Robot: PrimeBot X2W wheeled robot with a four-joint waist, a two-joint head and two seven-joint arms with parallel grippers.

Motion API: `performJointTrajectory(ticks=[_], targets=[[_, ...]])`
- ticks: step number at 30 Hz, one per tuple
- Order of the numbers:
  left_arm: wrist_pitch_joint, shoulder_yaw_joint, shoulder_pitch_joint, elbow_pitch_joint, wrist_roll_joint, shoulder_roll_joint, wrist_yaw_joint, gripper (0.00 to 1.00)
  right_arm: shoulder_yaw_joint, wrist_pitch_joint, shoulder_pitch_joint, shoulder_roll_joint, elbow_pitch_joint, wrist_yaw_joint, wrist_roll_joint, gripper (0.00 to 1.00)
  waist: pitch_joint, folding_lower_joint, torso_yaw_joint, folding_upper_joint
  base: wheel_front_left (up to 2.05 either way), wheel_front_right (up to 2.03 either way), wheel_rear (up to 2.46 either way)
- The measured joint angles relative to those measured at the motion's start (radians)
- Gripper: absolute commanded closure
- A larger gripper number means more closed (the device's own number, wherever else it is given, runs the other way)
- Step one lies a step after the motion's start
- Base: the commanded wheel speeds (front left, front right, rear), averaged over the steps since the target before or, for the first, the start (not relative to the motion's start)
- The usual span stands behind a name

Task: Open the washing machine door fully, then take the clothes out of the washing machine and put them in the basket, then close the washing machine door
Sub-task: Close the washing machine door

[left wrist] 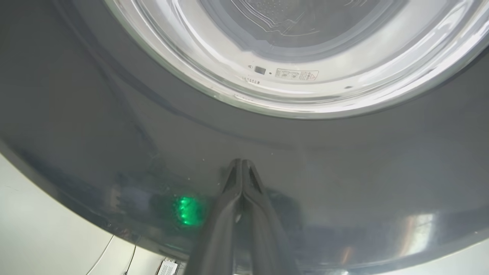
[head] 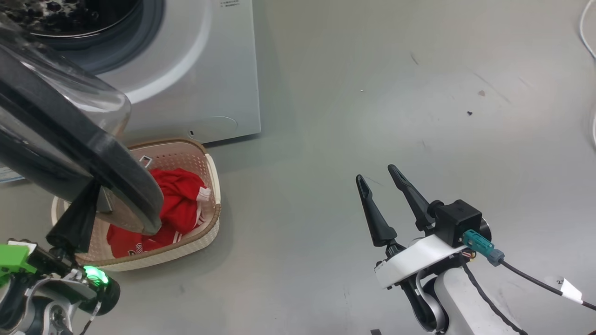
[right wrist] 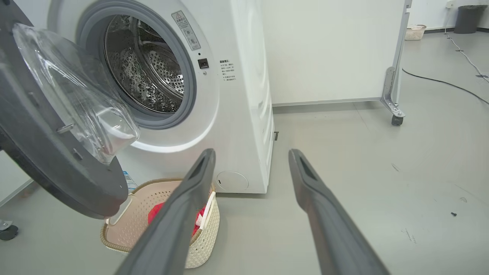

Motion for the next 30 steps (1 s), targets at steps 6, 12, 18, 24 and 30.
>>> performJointTrajectory(ticks=[6,12,18,24,30], targets=[[-0.073,0.053,-0.044,-0.006,0.001,0.002,0.007,1.00,0.000,0.000,-0.004,0.000,-0.014,-0.001,0.010,0.00,0.023,0.0000,-0.069,0.0000,0.00,0.00,0.00],[-0.116,0.075,-0.077,-0.007,0.001,0.002,0.007,1.00,-0.002,0.000,-0.007,0.001,-0.023,-0.009,0.015,0.00,0.042,0.0000,-0.119,0.0000,0.00,0.00,0.00],[-0.140,0.073,-0.102,-0.007,0.001,0.002,0.007,1.00,-0.002,0.000,-0.019,0.001,-0.029,-0.016,0.019,0.00,0.057,0.0000,-0.151,0.0000,0.00,0.00,0.00],[-0.179,0.080,-0.130,-0.006,0.003,0.001,0.007,1.00,-0.001,0.000,-0.019,0.001,-0.038,-0.017,0.028,0.00,0.071,0.0000,-0.182,0.0000,0.00,0.00,0.00],[-0.201,0.061,-0.180,0.010,0.030,0.002,0.007,1.00,-0.013,0.000,-0.019,0.001,-0.047,-0.027,0.028,0.00,0.083,0.0000,-0.202,0.0000,0.00,0.00,0.00]])
